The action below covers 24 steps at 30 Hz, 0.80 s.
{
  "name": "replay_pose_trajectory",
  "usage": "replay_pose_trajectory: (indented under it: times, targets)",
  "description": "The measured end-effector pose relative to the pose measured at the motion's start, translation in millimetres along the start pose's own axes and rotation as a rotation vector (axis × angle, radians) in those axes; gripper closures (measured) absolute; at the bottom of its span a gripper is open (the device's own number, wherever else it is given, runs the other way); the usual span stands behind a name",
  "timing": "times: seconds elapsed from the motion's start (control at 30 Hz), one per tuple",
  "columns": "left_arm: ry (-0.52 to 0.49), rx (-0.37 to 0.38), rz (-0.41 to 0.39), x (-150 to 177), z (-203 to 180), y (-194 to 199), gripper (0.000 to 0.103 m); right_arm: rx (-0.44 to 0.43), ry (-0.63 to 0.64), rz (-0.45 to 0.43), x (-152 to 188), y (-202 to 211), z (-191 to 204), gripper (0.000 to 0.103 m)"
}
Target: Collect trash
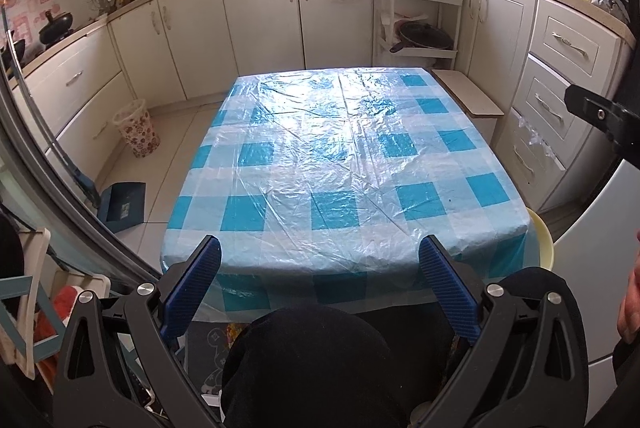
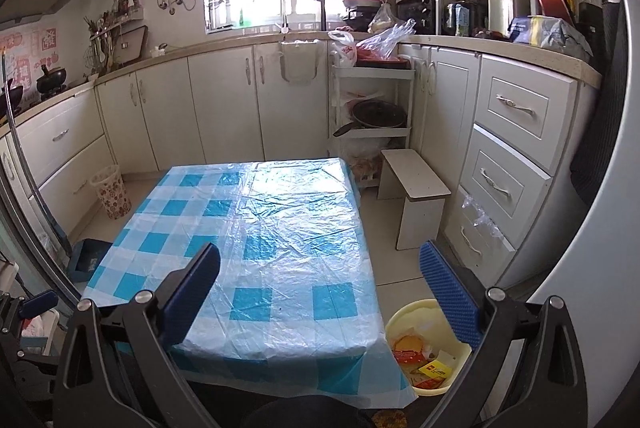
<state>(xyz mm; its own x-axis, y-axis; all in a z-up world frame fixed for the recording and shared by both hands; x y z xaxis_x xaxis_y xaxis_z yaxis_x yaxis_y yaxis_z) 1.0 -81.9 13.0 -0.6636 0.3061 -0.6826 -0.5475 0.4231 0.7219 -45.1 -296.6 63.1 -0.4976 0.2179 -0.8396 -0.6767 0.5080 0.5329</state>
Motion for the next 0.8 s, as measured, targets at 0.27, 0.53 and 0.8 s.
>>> replay_pose_trajectory:
  times: [0.27, 0.53, 0.8]
  targets:
    - [0.023, -0.013, 0.032, -6.2, 16.9, -19.5, 0.008, -0.039, 0.145, 0.096, -8.3, -63.4, 40.0, 0.007]
    - [0.055, -0.002, 0.068, -11.8, 30.0, -40.3, 0.008, -0.043, 0.234, 0.192, -6.9, -142.6, 71.0, 0.007]
    - [0.072, -0.005, 0.096, -19.1, 36.7, -58.2, 0.008, -0.047, 0.222, 0.300, 9.2, -215.6, 92.6, 0.007]
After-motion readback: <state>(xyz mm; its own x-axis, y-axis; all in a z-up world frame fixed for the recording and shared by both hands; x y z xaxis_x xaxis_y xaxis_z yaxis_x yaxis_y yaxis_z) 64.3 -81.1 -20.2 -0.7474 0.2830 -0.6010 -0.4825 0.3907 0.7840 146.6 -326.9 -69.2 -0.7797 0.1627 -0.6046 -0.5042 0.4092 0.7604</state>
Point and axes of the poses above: each gripper's, at about its wrist camera, not at the fingertips, and y roughly against the way its jaws point, z to its left, x to its underside, the point moved 4 cm from there along -y, roughly the way its jaws point, and after that the axes turned 15 degrees about x, right-handed, at the moved point
